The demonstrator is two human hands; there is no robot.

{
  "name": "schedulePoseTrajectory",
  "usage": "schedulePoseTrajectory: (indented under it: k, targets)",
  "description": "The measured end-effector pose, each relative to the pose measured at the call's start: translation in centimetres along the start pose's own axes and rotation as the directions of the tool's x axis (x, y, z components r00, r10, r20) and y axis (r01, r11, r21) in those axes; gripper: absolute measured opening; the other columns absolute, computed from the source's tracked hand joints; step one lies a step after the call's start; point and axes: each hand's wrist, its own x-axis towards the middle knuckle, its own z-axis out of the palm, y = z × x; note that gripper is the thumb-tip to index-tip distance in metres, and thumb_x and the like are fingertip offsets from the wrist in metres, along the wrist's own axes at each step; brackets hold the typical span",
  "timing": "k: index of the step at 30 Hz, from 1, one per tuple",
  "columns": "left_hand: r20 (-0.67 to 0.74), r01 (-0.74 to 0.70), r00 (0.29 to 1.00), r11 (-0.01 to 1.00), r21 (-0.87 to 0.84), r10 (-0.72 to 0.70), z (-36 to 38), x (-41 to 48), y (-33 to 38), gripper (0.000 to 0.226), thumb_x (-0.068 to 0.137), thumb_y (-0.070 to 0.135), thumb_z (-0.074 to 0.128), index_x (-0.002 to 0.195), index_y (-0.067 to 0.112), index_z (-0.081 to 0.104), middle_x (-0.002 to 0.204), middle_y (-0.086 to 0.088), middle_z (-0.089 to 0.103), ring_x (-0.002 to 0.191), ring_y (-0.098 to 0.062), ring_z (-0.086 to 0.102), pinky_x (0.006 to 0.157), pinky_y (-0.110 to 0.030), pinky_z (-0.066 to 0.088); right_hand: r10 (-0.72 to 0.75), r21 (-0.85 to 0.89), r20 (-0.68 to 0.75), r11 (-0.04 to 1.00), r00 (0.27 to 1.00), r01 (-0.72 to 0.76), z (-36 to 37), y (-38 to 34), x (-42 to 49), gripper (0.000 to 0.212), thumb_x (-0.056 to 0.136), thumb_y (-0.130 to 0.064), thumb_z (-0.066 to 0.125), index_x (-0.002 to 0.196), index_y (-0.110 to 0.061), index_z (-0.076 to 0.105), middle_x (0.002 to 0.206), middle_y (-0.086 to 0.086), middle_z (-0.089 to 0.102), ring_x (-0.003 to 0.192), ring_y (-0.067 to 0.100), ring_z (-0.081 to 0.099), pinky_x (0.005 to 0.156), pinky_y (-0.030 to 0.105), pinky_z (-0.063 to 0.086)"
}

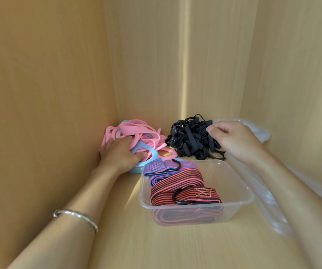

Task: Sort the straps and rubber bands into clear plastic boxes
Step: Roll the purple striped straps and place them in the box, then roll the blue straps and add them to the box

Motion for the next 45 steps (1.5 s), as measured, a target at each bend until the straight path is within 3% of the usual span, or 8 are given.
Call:
schedulePoseTrajectory:
  k: [8,14,19,25,30,34,39,45]
  targets:
    - [0.187,0.148,0.973,0.987,-0.058,-0.135,0.5,2.0,0.5,0.098,0.057,0.074,0.065,0.138,0.023,0.042,0.140,-0.003,0.047,0.126,-0.024,0.046,0.102,-0.035,0.041,-0.003,-0.007,0.026,1.000,1.000,0.003,0.9,-0.2,0.3,0.017,0.095,-0.031,0.054,0.086,-0.035,0.068,0.094,-0.008,0.070,0.093,0.009,0.062,0.074,0.016,0.042]
    - [-0.029,0.160,0.983,0.934,-0.319,-0.179,0.2,4.4,2.1,0.035,0.089,0.023,0.057,0.121,0.012,0.062,0.124,-0.016,0.062,0.114,-0.033,0.057,0.089,-0.032,0.045,-0.010,-0.021,0.040,1.000,0.999,0.010,1.0,0.1,0.6,0.019,0.095,-0.031,0.055,0.082,-0.036,0.068,0.090,-0.014,0.070,0.091,0.006,0.062,0.076,0.020,0.044]
    - [0.031,0.172,0.941,0.396,-0.902,-0.338,-1.5,7.2,1.9,0.026,0.092,0.017,0.058,0.116,0.011,0.065,0.095,-0.011,0.069,0.081,-0.028,0.067,0.079,-0.045,0.057,0.014,-0.030,0.020,0.999,1.000,-0.013,0.6,0.8,1.1,0.018,0.095,-0.032,0.055,0.084,-0.034,0.070,0.090,-0.010,0.072,0.091,0.011,0.065,0.080,0.025,0.047]
    - [0.023,0.017,0.976,-0.030,-0.999,-0.215,-4.6,9.2,2.5,0.025,0.092,-0.001,0.054,0.113,0.010,0.062,0.090,-0.008,0.068,0.075,-0.020,0.066,0.057,-0.031,0.059,0.025,-0.051,0.000,0.998,1.000,-0.025,0.3,1.0,1.3,0.018,0.095,-0.032,0.055,0.087,-0.031,0.071,0.090,-0.005,0.073,0.091,0.015,0.065,0.082,0.028,0.048]
    - [-0.046,0.007,0.992,0.405,-0.914,-0.120,-2.5,9.6,2.0,0.020,0.092,0.005,0.052,0.101,0.017,0.065,0.100,-0.007,0.068,0.087,-0.024,0.066,0.081,-0.038,0.057,0.029,-0.052,-0.009,0.998,1.000,-0.029,0.3,1.0,1.2,0.018,0.095,-0.032,0.055,0.086,-0.030,0.071,0.091,-0.004,0.073,0.092,0.016,0.065,0.082,0.028,0.048]
    - [0.112,-0.168,0.967,0.904,-0.393,0.228,-0.2,8.0,3.6,0.030,0.094,0.003,0.047,0.122,0.004,0.058,0.117,-0.011,0.062,0.108,-0.026,0.058,0.077,-0.011,0.038,0.032,-0.043,0.003,0.999,0.999,-0.032,0.5,1.0,1.0,0.017,0.095,-0.031,0.056,0.085,-0.032,0.070,0.092,-0.007,0.073,0.093,0.013,0.065,0.084,0.028,0.047]
    - [0.418,-0.196,0.846,0.922,-0.334,0.332,1.1,6.8,4.4,0.034,0.088,0.022,0.062,0.120,0.011,0.062,0.116,-0.006,0.065,0.107,-0.024,0.060,0.093,-0.034,0.048,0.037,-0.045,0.018,0.998,0.999,-0.036,0.5,1.1,0.9,0.017,0.095,-0.031,0.056,0.086,-0.031,0.071,0.087,-0.012,0.072,0.089,0.011,0.065,0.076,0.020,0.045]
    - [-0.067,0.056,0.993,0.904,-0.423,-0.093,-2.5,7.9,2.4,0.029,0.087,0.014,0.046,0.061,0.011,0.057,0.077,-0.014,0.064,0.071,-0.030,0.052,0.063,-0.031,0.041,0.033,-0.034,0.024,0.999,0.999,-0.033,0.5,0.9,0.9,0.016,0.094,-0.029,0.056,0.089,-0.031,0.071,0.089,-0.014,0.072,0.090,0.007,0.064,0.078,0.020,0.044]
